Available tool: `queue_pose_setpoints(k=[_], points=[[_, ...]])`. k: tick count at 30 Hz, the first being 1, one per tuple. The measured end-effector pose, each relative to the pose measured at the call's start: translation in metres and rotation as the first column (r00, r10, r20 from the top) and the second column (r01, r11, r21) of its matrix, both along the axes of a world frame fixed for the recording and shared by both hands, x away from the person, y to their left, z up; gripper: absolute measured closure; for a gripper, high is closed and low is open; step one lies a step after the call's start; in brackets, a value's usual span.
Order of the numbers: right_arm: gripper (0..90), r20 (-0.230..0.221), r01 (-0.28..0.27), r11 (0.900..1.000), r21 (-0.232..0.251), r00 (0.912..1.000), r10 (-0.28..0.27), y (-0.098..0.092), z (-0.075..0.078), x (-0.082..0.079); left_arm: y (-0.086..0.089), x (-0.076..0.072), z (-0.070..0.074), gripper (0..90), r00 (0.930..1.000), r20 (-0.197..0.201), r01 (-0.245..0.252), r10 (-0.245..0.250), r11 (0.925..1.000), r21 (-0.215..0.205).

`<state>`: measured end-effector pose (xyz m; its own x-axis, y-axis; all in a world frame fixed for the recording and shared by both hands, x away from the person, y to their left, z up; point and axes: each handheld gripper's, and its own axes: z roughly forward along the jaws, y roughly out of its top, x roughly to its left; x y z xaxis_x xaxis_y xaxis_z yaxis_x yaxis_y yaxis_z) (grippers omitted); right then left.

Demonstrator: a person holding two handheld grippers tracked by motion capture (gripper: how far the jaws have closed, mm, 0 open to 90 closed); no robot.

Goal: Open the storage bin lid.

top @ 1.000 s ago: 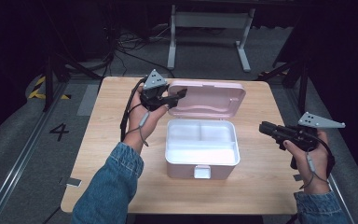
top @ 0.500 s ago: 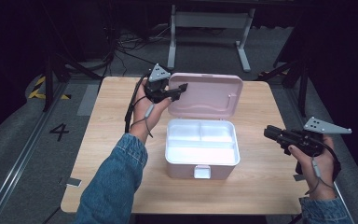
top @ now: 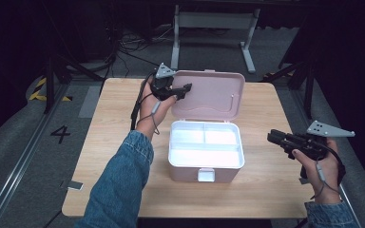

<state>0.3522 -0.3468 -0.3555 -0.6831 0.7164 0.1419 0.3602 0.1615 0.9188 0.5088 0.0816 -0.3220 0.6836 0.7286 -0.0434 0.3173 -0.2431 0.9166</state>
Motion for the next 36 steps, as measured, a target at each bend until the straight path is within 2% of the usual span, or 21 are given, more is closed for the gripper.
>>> queue_pose_setpoints(k=[7, 12, 22, 24, 25, 30, 36], points=[[73.4, -0.007, 0.001, 1.0, -0.001, 1.0, -0.001, -0.003, -0.002, 0.002, -0.003, 0.012, -0.011, 41.2, 0.9991, -0.042, -0.011, 0.01, 0.9998, -0.017], [72.6, -0.01, 0.002, 1.0, 0.003, 1.0, -0.001, -0.004, -0.003, 0.004, -0.006, 0.018, -0.017, 36.4, 0.9976, -0.066, -0.018, 0.018, 0.9998, -0.002], [72.6, -0.019, 0.002, 1.0, 0.001, 0.9998, -0.002, -0.006, -0.006, 0.006, -0.005, 0.029, -0.03, 35.1, 0.9919, -0.126, -0.021, 0.018, 0.9996, -0.02], [72.6, -0.019, 0.003, 1.0, -0.002, 0.9998, -0.003, -0.006, -0.007, 0.007, -0.004, 0.032, -0.033, 35.1, 0.9903, -0.138, -0.024, 0.021, 0.9996, -0.015], [72.6, -0.02, 0.002, 1.0, -0.003, 0.9998, -0.002, -0.006, -0.007, 0.007, -0.005, 0.033, -0.036, 34.2, 0.989, -0.145, -0.027, 0.028, 0.9996, 0.006], [72.3, -0.031, -0.001, 1.0, -0.005, 0.9995, 0.001, -0.005, -0.008, 0.008, -0.005, 0.036, -0.04, 32.9, 0.9864, -0.16, -0.033, 0.039, 0.9987, 0.039], [71.9, -0.037, -0.007, 1.0, -0.011, 0.9993, 0.007, -0.002, -0.011, 0.01, -0.004, 0.039, -0.046, 32.4, 0.9835, -0.176, -0.038, 0.045, 0.9984, 0.042]])
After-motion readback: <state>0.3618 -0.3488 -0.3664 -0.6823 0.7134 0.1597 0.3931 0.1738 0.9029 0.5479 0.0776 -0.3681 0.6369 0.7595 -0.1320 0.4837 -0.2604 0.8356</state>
